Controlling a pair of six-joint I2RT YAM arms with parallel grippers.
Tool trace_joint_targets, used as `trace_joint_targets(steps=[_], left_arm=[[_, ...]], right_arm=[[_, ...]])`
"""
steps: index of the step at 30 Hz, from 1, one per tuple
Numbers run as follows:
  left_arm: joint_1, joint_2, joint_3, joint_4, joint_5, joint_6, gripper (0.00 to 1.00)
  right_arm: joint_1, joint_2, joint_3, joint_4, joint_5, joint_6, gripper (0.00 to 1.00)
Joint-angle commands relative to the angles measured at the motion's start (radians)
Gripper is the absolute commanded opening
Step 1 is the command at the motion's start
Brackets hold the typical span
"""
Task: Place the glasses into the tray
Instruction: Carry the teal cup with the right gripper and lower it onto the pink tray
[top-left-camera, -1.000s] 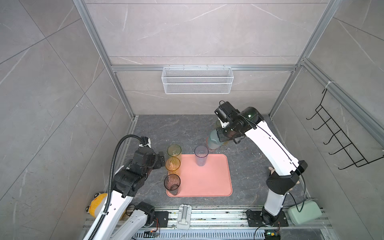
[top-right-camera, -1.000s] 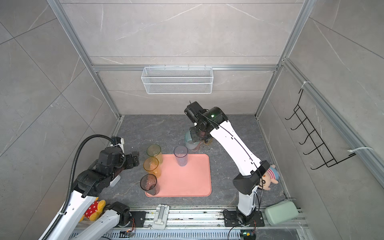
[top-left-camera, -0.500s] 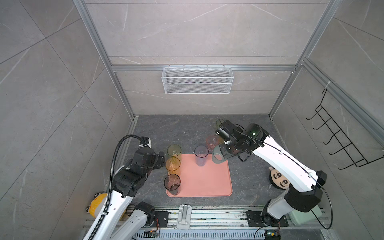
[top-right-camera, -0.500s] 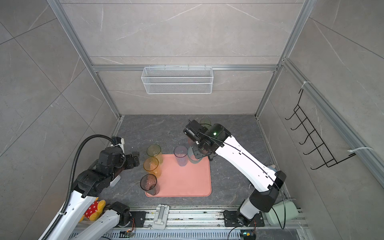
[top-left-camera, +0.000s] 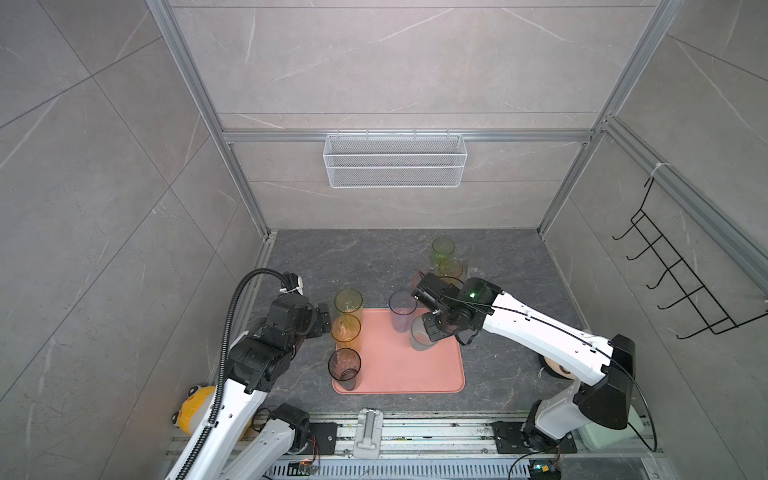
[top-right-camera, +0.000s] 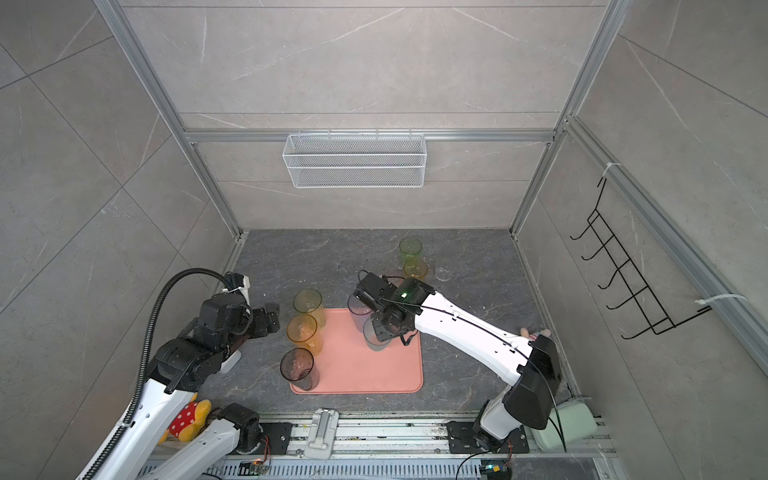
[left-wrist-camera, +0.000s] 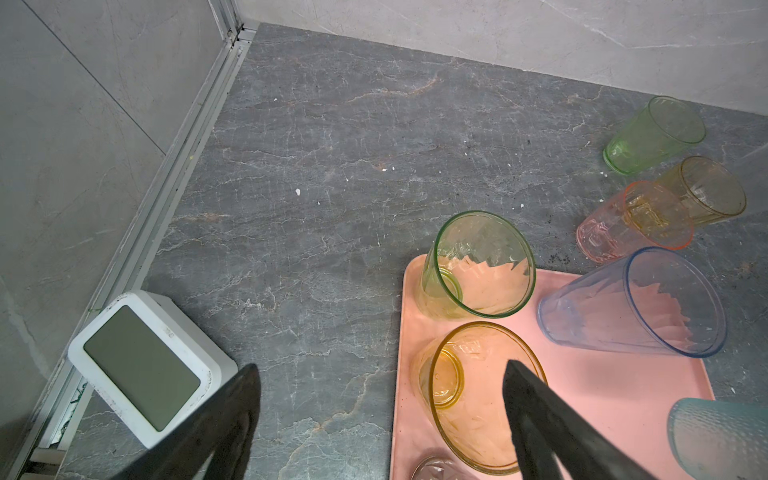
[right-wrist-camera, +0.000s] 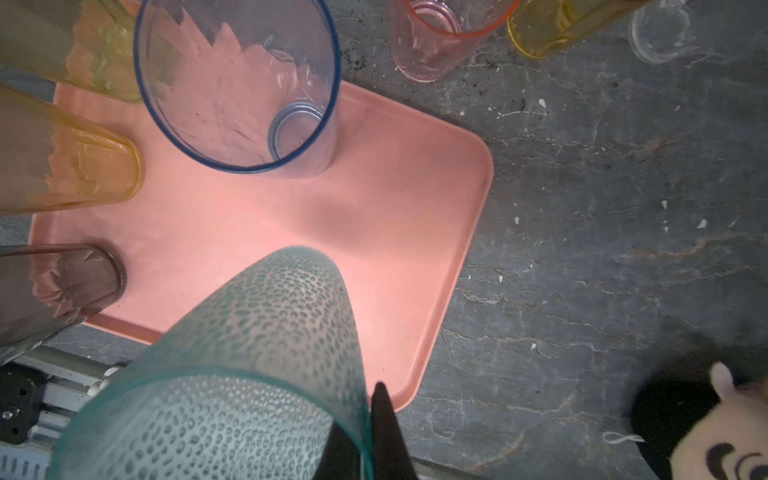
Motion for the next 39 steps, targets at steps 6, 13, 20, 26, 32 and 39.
trace_joint_targets(steps=[6, 13, 20, 26, 32, 39], left_arm=[[-0.008, 0.005, -0.003, 0.013, -0.012, -0.010, 0.91], [-0.009, 0.006, -0.004, 0.011, -0.011, -0.010, 0.91], [-0.012, 0.007, -0.004, 0.012, -0.012, -0.012, 0.91], [-0.014, 0.006, -0.004, 0.012, -0.013, -0.013, 0.91], [-0.017, 0.005, -0.007, 0.010, -0.016, -0.014, 0.91], [-0.020, 0.002, -0.006, 0.010, -0.019, -0.016, 0.91]], right_arm=[[0.005, 0.078, -0.048, 0.118, -0.033, 0.044, 0.00], [0.010, 0.122, -0.069, 0.168, -0.062, 0.058, 0.00], [0.025, 0.163, -0.067, 0.191, -0.075, 0.079, 0.00], [0.036, 0.200, -0.049, 0.182, -0.069, 0.093, 0.00], [0.039, 0.218, -0.035, 0.178, -0.057, 0.103, 0.00], [0.040, 0.243, -0.013, 0.167, -0.046, 0.112, 0.02]])
